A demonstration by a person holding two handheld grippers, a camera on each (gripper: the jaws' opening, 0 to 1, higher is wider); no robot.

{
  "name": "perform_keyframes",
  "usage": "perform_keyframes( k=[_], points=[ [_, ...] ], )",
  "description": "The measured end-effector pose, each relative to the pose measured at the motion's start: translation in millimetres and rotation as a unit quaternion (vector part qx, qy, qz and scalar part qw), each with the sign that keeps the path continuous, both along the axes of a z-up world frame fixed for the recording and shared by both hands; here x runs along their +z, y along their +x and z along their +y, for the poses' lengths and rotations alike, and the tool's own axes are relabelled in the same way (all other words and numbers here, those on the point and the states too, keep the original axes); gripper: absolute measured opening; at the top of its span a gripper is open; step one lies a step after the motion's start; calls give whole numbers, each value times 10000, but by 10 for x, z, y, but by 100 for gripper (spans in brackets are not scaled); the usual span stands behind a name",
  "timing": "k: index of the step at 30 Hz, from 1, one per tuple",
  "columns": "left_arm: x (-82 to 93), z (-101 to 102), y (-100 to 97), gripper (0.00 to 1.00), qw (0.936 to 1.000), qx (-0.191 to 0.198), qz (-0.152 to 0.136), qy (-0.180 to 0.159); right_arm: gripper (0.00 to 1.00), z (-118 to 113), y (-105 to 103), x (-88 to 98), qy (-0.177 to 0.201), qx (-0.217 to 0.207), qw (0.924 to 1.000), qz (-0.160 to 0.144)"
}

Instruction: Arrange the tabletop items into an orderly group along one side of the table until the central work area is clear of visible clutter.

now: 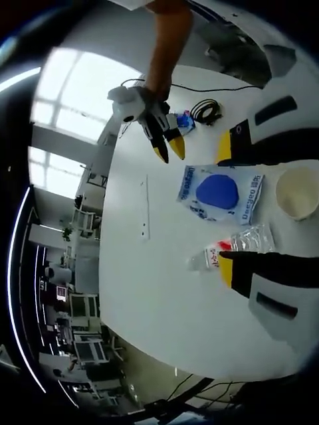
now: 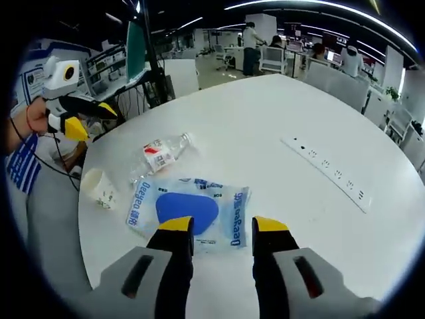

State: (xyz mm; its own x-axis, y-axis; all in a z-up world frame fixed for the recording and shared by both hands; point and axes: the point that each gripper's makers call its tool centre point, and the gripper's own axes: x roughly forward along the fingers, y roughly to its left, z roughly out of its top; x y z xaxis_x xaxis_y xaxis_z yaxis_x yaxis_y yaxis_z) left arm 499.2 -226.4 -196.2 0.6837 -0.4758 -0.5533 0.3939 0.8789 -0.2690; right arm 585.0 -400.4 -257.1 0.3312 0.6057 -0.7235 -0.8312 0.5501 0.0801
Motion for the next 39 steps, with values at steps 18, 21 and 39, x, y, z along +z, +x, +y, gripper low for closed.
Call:
perform_keyframes(
  k=[18, 21, 39],
  points=[
    [-89, 27, 34, 51, 10000, -19, 59, 52, 27, -30, 118, -524, -254, 17, 9971, 722],
    [-103, 23, 37, 51, 10000, -21, 73, 61, 23, -63, 117, -582, -296, -1, 9963, 802],
    [-156, -9, 46, 50, 9999, -42, 128, 78, 3, -159, 81, -676, -340, 27, 9939, 1053]
  ],
)
